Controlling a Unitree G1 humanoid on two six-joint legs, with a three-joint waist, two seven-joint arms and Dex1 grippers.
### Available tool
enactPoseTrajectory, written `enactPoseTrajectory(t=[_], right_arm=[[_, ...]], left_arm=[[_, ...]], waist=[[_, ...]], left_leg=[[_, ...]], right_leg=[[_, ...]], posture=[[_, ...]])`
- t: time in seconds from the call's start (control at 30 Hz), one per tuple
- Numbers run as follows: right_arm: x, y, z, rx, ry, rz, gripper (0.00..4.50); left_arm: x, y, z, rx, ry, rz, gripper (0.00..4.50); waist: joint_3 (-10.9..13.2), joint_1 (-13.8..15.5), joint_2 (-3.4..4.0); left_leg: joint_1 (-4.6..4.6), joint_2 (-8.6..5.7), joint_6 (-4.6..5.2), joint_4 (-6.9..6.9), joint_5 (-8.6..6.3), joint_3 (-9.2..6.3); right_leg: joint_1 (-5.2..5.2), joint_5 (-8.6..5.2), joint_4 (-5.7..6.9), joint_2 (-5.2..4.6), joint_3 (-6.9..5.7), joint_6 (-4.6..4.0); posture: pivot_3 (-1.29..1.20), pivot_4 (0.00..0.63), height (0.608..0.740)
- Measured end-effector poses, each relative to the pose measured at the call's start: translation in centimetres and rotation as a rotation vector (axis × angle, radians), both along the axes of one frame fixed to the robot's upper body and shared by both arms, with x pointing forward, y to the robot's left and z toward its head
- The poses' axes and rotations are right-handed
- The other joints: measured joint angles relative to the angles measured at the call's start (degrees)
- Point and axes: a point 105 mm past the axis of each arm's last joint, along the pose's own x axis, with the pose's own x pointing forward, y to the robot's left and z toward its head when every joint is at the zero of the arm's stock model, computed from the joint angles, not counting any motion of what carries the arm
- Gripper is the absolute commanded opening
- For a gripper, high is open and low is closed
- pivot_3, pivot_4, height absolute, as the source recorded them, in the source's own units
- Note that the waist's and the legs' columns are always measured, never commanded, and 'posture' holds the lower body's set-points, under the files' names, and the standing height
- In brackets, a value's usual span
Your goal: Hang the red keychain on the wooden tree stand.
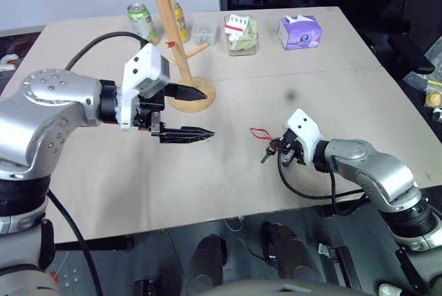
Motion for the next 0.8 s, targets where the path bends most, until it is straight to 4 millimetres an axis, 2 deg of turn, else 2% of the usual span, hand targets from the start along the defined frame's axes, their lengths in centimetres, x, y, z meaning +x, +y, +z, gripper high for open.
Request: enactPoseTrajectory(t=[0.03,0.07,0.23,0.3,0.33,0.5,0.67,0.77,0.8], right_arm=[[0.1,-0.1,-0.1,-0.004,0.003,-0.004,0.64],[0.2,-0.2,-0.2,-0.007,0.005,-0.006,0.96],[0.6,-0.1,0.0,-0.007,-0.004,-0.008,3.17],[0.9,0.0,0.3,-0.003,-0.016,-0.012,4.23],[1.0,0.0,0.4,-0.001,-0.021,-0.012,4.38],[1.2,0.4,0.6,0.009,-0.026,-0.009,4.38],[2.0,0.3,-0.7,0.022,0.024,-0.036,4.38],[2.2,0.1,-1.0,0.016,0.031,-0.046,3.77],[2.3,0.0,-1.1,0.015,0.030,-0.046,3.35]], left_arm=[[0.0,0.0,0.0,-0.001,-0.002,0.005,4.50],[0.1,0.1,0.1,-0.002,-0.005,0.009,4.50],[0.0,0.0,0.3,-0.006,-0.013,0.016,4.50],[-0.1,-0.1,0.3,-0.003,-0.017,0.015,4.50],[0.0,-0.1,0.3,-0.004,-0.017,0.018,4.50],[0.0,-0.1,0.3,-0.004,-0.019,0.022,4.50],[0.0,-0.2,0.6,-0.008,-0.029,0.017,4.50],[0.0,-0.2,0.6,-0.008,-0.031,0.016,4.50],[0.0,-0.2,0.6,-0.008,-0.031,0.016,4.50]], waist=[[0.00,0.02,0.00],[0.00,0.03,0.00],[0.00,-0.01,0.00],[0.00,0.02,0.00],[0.00,0.03,0.00],[0.00,0.02,0.00],[0.00,0.03,0.00],[0.00,0.03,0.00],[0.00,0.03,0.00]], left_leg=[[0.00,0.00,0.00,0.00,0.00,0.00],[0.00,0.00,0.00,0.00,0.00,0.00],[0.01,0.00,0.00,0.00,0.00,0.00],[0.01,0.00,0.00,0.00,0.00,-0.01],[0.01,0.00,0.00,0.00,0.00,0.00],[0.00,0.00,0.00,0.00,0.00,0.00],[0.00,-0.01,0.00,0.00,0.00,0.00],[0.00,-0.01,0.00,0.00,0.00,0.00],[0.00,-0.01,0.00,0.00,0.00,0.00]], right_leg=[[0.00,0.00,0.00,0.00,0.00,0.00],[0.00,0.00,0.00,0.00,0.00,0.00],[0.00,0.01,0.00,0.00,0.00,0.01],[0.00,0.01,0.01,0.00,0.00,0.02],[0.00,0.01,0.01,0.00,0.00,0.02],[0.00,0.01,0.01,0.00,0.00,0.02],[0.00,0.01,0.01,0.00,0.00,0.02],[0.00,0.02,0.01,-0.01,0.00,0.03],[0.00,0.04,0.01,0.00,0.00,0.06]], posture=[[0.00,0.150,0.740],[0.00,0.150,0.740],[0.00,0.150,0.740],[0.00,0.150,0.740],[0.00,0.150,0.740],[0.00,0.150,0.740],[0.00,0.150,0.740],[0.00,0.150,0.740],[0.00,0.150,0.740]])
